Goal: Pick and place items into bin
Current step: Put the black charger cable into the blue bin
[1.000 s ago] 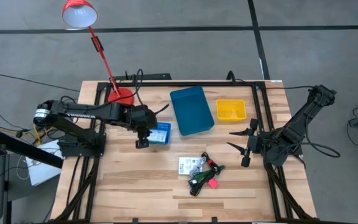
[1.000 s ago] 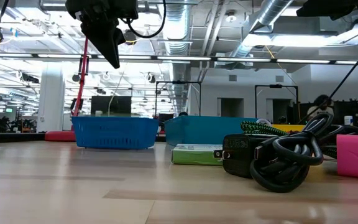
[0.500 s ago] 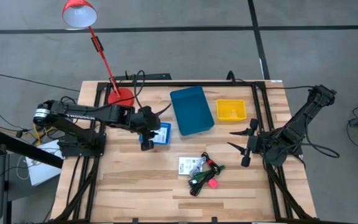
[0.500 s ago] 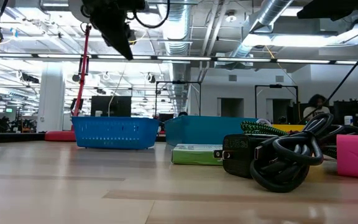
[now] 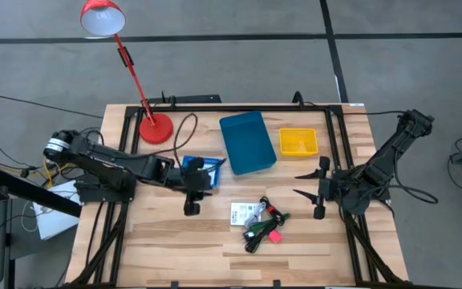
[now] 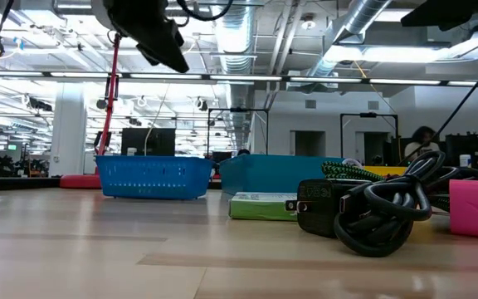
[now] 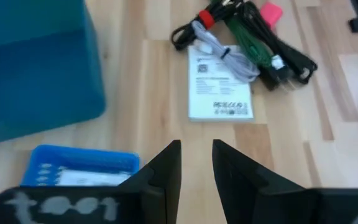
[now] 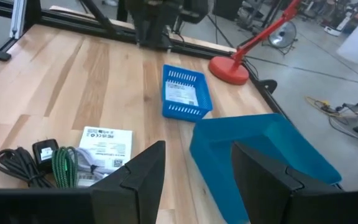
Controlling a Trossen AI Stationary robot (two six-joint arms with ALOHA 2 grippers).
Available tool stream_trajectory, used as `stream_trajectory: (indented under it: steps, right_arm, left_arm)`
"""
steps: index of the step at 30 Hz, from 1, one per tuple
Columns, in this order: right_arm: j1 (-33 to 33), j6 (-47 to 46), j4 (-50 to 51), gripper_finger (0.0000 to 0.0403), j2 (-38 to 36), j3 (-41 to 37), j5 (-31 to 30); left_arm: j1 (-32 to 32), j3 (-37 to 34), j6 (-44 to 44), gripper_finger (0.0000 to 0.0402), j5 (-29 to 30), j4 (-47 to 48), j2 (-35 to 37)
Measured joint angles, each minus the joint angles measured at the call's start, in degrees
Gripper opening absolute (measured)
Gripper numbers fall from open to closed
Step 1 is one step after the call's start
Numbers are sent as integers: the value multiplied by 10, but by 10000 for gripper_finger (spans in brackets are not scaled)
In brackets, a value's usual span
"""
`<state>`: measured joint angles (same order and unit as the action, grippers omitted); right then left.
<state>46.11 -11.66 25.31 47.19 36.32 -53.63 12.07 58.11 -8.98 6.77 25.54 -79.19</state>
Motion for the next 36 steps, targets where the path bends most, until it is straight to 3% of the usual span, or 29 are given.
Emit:
stream_trajectory:
  steps: [13, 16, 19, 27, 36]
  right_arm:
    - [0, -4, 0, 177, 1, 0, 6]
    - [-2, -5, 0, 177, 1, 0, 29]
    - [-11, -5, 4, 177, 1, 0, 96]
    - [-71, 1, 4, 177, 24, 0, 295]
    - [-114, 43, -28, 177, 79, 0, 381]
  left_arm:
    - [96, -21, -52, 80, -4, -148, -128]
    - [119, -21, -51, 80, -4, -197, -140]
    - [141, -21, -45, 80, 7, -246, -137]
    - [186, -17, 70, 80, 100, -329, -72]
    - [201, -17, 174, 80, 264, -257, 88]
